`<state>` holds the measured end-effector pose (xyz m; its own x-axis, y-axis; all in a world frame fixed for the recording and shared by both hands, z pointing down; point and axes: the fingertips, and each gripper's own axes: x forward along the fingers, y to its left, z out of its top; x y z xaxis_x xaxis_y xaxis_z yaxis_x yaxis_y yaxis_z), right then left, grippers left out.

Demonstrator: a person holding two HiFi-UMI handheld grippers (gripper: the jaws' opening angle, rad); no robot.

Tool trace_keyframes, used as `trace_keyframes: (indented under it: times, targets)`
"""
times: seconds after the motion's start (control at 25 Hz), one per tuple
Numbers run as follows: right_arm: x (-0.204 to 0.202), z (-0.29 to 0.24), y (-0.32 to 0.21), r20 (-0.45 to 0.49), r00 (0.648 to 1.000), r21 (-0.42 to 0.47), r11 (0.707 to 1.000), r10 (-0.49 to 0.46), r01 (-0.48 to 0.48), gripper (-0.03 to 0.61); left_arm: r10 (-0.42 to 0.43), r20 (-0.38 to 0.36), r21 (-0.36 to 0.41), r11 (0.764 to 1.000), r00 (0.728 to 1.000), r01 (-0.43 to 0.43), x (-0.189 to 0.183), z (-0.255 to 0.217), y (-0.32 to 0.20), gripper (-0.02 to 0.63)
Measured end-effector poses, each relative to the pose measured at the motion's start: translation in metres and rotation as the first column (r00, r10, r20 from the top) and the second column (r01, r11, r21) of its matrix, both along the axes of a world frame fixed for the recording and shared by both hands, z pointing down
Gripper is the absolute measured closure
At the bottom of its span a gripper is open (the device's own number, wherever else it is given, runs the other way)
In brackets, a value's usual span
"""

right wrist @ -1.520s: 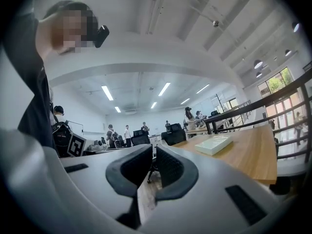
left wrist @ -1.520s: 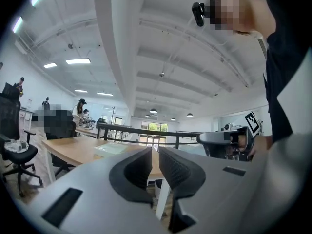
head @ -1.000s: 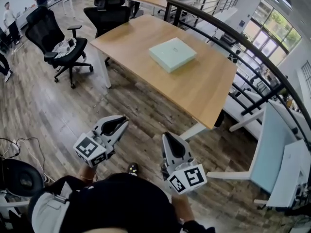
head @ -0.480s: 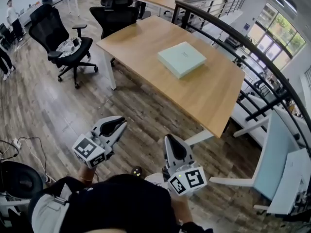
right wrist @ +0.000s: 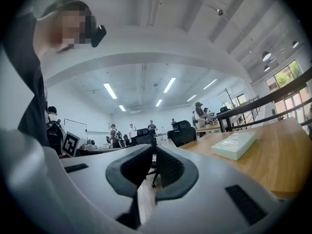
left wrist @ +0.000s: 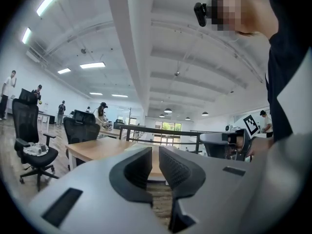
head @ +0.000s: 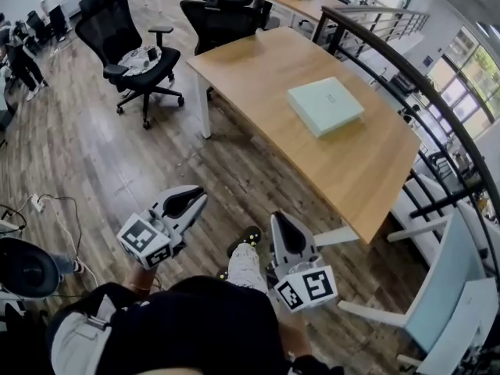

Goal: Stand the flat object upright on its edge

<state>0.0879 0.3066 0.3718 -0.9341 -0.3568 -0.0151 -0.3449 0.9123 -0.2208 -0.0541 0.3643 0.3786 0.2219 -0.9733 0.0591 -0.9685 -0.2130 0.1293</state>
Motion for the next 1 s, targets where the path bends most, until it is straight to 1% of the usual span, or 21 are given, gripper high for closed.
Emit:
trace_keyframes:
  times: [0.08, 0.2, 0.36, 0.52, 0.76, 1.0]
  targets:
    - [-0.012, -0.001, -0.009, 0.007, 1.000, -0.004, 1.000, -0.021, 0.021, 0.545, -0.024, -0.004, 0.000, 1.000, 1.000, 0.024, -0.010, -0.001, -0.002, 0.561]
    - [-0.029, -0.002, -0.023, 0.017, 0.999, -0.011, 0.999, -0.050, 0.050, 0.545, -0.051, 0.009, -0.003, 0.999, 0.999, 0.052, -0.025, -0.003, -0.011, 0.561]
    - [-0.049, -0.001, -0.046, 0.027, 0.997, -0.013, 0.997, -0.075, 0.076, 0.545, -0.085, 0.011, -0.011, 0.996, 0.996, 0.085, -0.045, -0.002, -0.034, 0.561]
    - [-0.062, 0.005, -0.073, 0.020, 0.996, -0.022, 0.996, -0.088, 0.088, 0.545, -0.090, 0.025, -0.006, 0.996, 0.996, 0.091, -0.056, -0.001, -0.060, 0.561]
    - [-0.086, -0.004, -0.121, 0.023, 0.996, -0.022, 0.996, -0.090, 0.090, 0.545, -0.108, 0.012, -0.027, 0.994, 0.994, 0.108, -0.080, -0.006, -0.102, 0.561]
    - [-0.100, -0.003, -0.173, 0.034, 0.995, -0.033, 0.995, -0.088, 0.090, 0.545, -0.105, 0.004, -0.040, 0.994, 0.994, 0.105, -0.091, -0.006, -0.149, 0.561]
